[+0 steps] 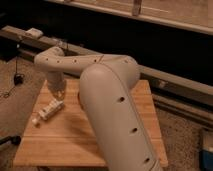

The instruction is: Place the bottle in the ceramic bowl

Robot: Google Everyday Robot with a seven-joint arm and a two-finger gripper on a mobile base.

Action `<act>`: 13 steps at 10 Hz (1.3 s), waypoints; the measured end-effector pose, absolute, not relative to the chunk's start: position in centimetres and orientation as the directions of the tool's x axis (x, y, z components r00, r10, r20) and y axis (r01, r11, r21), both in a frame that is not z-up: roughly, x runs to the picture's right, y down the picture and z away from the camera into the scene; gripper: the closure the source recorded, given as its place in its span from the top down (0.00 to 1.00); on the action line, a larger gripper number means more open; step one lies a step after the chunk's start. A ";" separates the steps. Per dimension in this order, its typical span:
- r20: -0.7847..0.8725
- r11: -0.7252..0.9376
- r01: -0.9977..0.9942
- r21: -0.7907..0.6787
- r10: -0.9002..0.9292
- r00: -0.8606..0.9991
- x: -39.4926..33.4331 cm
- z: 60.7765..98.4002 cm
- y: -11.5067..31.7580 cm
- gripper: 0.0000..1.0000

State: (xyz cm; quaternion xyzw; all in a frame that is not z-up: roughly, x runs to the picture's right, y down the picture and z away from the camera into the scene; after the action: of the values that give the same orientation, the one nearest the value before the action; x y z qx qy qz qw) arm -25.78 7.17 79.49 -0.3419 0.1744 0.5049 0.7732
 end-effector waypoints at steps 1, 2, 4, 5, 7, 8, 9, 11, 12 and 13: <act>-0.610 0.261 -0.894 -0.364 0.658 0.441 -26.9 78.3 8.7 0.69; -0.607 0.269 -0.890 -0.369 0.655 0.450 -27.7 77.6 10.0 0.75; -0.595 0.296 -0.879 -0.374 0.651 0.472 -30.1 76.9 12.6 0.77; -0.592 0.306 -0.876 -0.373 0.648 0.479 -31.3 77.1 13.2 0.77; -0.587 0.323 -0.870 -0.372 0.644 0.490 -34.0 78.2 13.4 0.77; -0.585 0.334 -0.867 -0.371 0.640 0.497 -35.1 78.8 13.1 0.77; -0.580 0.347 -0.864 -0.366 0.641 0.503 -35.9 79.4 12.5 0.77; -0.576 0.373 -0.862 -0.343 0.642 0.506 -36.9 80.8 11.6 0.77; -0.577 0.383 -0.863 -0.328 0.642 0.505 -37.0 81.3 11.4 0.77; -0.581 0.392 -0.866 -0.312 0.642 0.500 -37.2 81.9 11.4 0.77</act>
State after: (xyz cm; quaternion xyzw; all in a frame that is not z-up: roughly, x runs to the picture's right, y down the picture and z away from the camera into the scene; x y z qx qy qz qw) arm -37.16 11.45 81.90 -0.2984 0.1873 0.4635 0.8130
